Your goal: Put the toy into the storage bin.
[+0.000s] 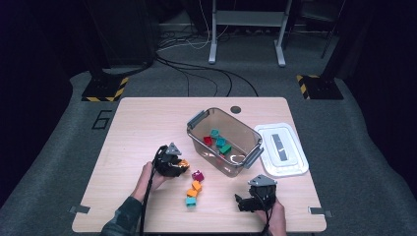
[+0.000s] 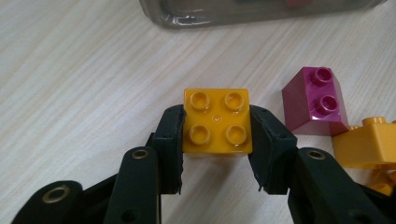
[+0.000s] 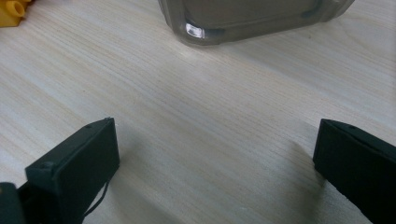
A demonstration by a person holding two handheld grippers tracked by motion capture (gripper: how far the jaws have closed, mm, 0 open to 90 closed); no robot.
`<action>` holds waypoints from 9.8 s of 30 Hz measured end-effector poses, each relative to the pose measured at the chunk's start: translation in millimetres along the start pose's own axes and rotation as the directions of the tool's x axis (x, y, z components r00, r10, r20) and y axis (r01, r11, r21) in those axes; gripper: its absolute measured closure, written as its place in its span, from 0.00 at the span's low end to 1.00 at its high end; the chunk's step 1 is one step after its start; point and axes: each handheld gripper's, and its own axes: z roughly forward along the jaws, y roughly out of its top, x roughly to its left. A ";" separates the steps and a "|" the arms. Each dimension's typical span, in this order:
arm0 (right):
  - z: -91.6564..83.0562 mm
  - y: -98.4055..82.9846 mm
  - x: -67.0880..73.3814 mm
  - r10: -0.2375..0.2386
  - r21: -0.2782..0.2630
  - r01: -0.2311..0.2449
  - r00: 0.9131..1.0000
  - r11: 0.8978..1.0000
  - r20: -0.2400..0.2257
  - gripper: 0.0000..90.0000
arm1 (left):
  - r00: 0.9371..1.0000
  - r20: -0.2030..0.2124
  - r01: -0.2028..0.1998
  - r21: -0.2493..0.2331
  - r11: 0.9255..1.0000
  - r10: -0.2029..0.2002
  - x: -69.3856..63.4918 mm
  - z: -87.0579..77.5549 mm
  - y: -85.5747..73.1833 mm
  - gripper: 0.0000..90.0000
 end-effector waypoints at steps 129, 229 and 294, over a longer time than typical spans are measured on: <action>0.0 0.0 0.0 0.000 0.000 0.000 1.000 1.000 0.000 0.00 | 0.988 -0.132 -0.097 -0.097 0.991 0.084 1.3 -83.8 112.3 0.13; 0.0 0.0 0.0 0.001 0.000 -0.001 1.000 1.000 0.000 0.00 | 0.999 0.025 -0.025 0.011 1.000 0.024 -25.1 21.8 5.3 0.65; 0.1 0.1 0.1 0.003 0.000 -0.003 1.000 1.000 0.002 0.00 | 0.980 -0.170 -0.136 -0.170 0.976 0.107 4.4 -106.5 118.5 0.65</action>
